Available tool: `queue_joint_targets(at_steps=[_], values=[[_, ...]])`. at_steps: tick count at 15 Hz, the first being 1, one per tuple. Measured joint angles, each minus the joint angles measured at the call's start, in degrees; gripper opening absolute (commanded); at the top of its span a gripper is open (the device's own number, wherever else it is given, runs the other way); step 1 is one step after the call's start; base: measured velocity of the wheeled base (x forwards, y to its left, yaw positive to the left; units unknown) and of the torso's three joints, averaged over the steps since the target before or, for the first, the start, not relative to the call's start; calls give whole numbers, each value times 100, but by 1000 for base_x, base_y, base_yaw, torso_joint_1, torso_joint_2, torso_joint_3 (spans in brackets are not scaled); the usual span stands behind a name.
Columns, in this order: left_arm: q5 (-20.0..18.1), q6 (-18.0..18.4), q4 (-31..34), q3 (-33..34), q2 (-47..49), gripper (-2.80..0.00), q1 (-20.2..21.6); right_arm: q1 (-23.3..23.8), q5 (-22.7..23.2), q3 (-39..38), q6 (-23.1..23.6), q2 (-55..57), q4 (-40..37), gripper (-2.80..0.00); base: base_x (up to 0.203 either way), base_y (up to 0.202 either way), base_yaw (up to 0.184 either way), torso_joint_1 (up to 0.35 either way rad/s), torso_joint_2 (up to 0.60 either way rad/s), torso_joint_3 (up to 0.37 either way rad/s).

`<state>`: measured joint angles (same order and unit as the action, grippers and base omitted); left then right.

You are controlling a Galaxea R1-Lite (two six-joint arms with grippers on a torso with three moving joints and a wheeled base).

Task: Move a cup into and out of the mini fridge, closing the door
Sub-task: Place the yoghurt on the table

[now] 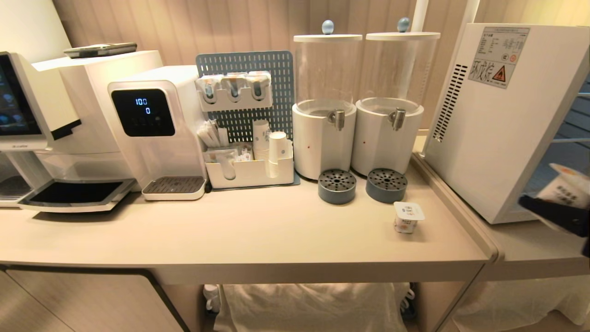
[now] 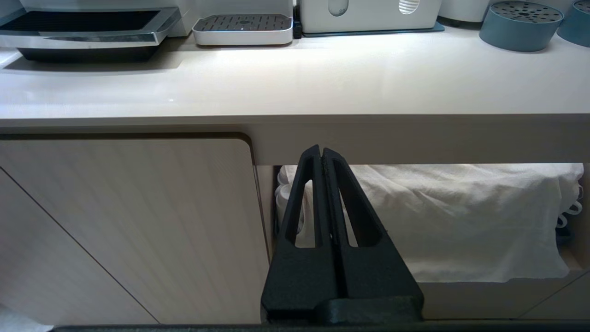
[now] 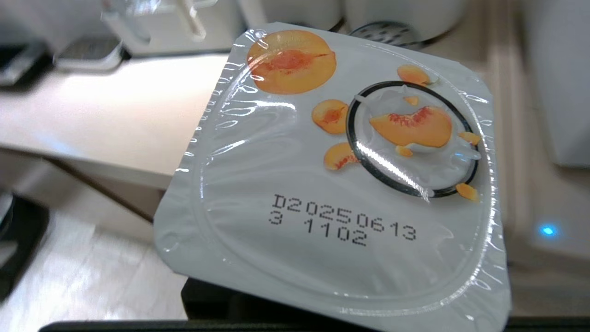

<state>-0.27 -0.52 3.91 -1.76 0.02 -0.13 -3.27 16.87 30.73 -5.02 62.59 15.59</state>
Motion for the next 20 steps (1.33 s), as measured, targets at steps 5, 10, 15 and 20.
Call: queue_joint_targets(at_steps=[5, 10, 15, 20], values=[[9, -7, 0, -1, 0, -280, 4, -1033, -137, -469, 820, 3035, 3034, -280, 0, 0, 0, 0, 0, 0], [9, -7, 2, -1, 0, -280, 4, -1634, -516, -582, 1050, 4377, 4545, -280, 0, 0, 0, 0, 0, 0], [5, -10, 2, 0, 0, -280, 4, -1684, -606, -556, 1098, 4594, 4555, -280, 0, 0, 0, 0, 0, 0], [5, -12, 2, 0, 0, -280, 6, -2569, -2131, 1619, 1541, 6083, 4255, -280, 0, 0, 0, 0, 0, 0]])
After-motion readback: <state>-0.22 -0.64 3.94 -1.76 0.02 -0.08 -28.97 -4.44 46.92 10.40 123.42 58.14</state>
